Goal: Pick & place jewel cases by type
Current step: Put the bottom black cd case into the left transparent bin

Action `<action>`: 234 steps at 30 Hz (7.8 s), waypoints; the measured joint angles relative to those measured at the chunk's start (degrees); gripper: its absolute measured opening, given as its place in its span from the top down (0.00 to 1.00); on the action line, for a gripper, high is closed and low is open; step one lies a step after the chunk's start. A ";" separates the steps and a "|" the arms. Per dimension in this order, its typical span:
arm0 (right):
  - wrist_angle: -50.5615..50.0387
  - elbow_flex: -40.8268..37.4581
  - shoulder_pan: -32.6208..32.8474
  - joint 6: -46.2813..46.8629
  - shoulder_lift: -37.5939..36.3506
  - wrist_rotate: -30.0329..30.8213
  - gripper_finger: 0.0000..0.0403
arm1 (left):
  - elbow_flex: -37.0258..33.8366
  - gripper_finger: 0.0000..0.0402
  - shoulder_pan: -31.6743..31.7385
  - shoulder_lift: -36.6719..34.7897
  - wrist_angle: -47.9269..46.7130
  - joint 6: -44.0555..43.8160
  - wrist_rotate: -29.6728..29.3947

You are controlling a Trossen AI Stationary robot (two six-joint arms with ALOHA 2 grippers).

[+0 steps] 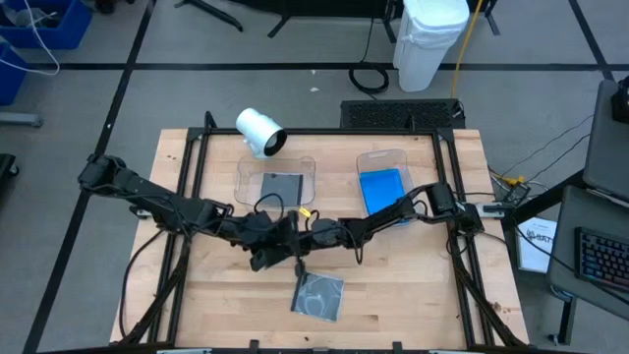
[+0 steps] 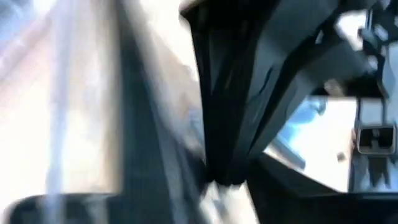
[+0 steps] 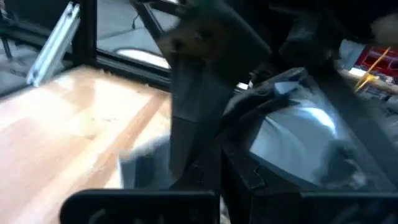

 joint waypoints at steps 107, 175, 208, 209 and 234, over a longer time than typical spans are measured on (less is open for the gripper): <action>-43.46 -28.02 2.99 7.57 -63.63 16.76 1.00 | 14.78 0.83 44.02 9.16 -27.90 35.56 27.77; -37.76 -30.56 2.97 6.19 -63.60 16.60 1.00 | 26.12 0.26 32.52 -0.25 -33.92 40.83 -5.54; -1.00 -32.23 1.12 8.67 -31.98 1.30 1.00 | 15.79 0.26 12.90 -20.20 -12.79 42.66 -14.21; -0.98 -30.53 0.67 8.19 -29.61 1.30 1.00 | 14.09 0.26 12.16 -21.57 -11.32 43.85 -14.19; -13.73 1.95 -14.10 4.48 -5.78 1.24 1.00 | -10.84 0.26 10.70 -37.46 1.71 46.51 -14.43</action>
